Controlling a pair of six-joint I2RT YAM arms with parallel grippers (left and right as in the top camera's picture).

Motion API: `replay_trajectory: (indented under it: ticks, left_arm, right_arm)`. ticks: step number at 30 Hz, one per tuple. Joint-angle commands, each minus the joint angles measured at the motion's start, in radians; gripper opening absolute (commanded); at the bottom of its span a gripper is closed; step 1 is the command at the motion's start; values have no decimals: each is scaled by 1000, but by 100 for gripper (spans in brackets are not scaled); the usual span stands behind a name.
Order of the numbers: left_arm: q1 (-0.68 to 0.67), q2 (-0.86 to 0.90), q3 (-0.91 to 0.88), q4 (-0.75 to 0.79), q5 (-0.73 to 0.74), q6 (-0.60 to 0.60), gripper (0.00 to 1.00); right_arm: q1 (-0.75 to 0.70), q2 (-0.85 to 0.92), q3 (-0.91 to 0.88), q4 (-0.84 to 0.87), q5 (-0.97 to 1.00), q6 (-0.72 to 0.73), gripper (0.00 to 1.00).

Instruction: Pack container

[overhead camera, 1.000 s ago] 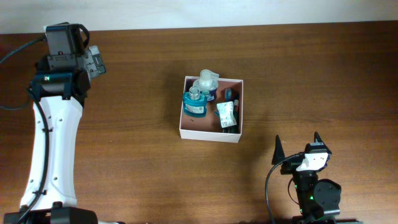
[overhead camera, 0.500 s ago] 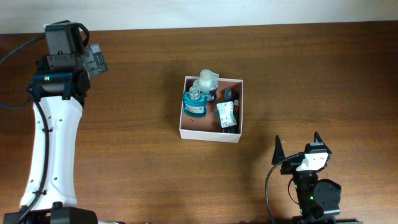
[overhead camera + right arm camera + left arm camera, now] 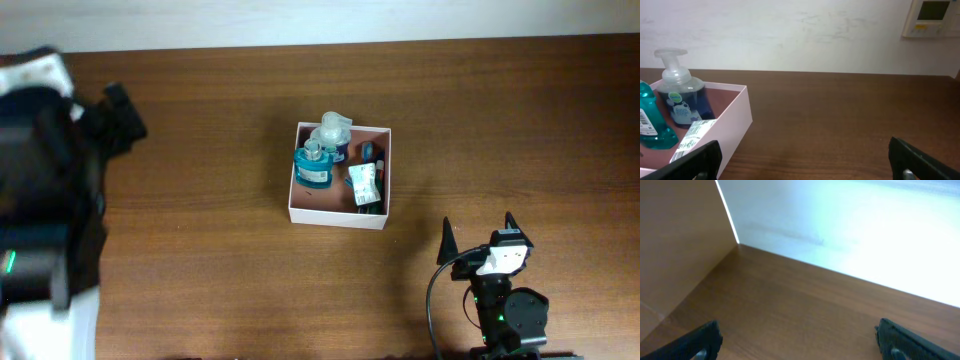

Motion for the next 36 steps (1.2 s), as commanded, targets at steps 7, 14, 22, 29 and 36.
replay_trajectory:
  ticks: [7, 14, 22, 29, 36]
  left_arm:
    - [-1, -293, -229, -17, 25, -9, 99]
    - [-1, -561, -605, 190, 36, -9, 99]
    - [-1, -793, -1006, 552, 49, -10, 99]
    - [-1, -899, -1258, 835, 93, -10, 99]
    - [-1, -961, -1430, 1011, 118, -9, 99]
  right_arm:
    - [5, -10, -5, -9, -5, -6, 98]
    - [5, -10, -5, -9, -5, -6, 98]
    - [5, -10, -5, -9, -5, -6, 98]
    - [5, -10, -5, -9, -5, -6, 98]
    - [5, -10, -5, -9, -5, -6, 98]
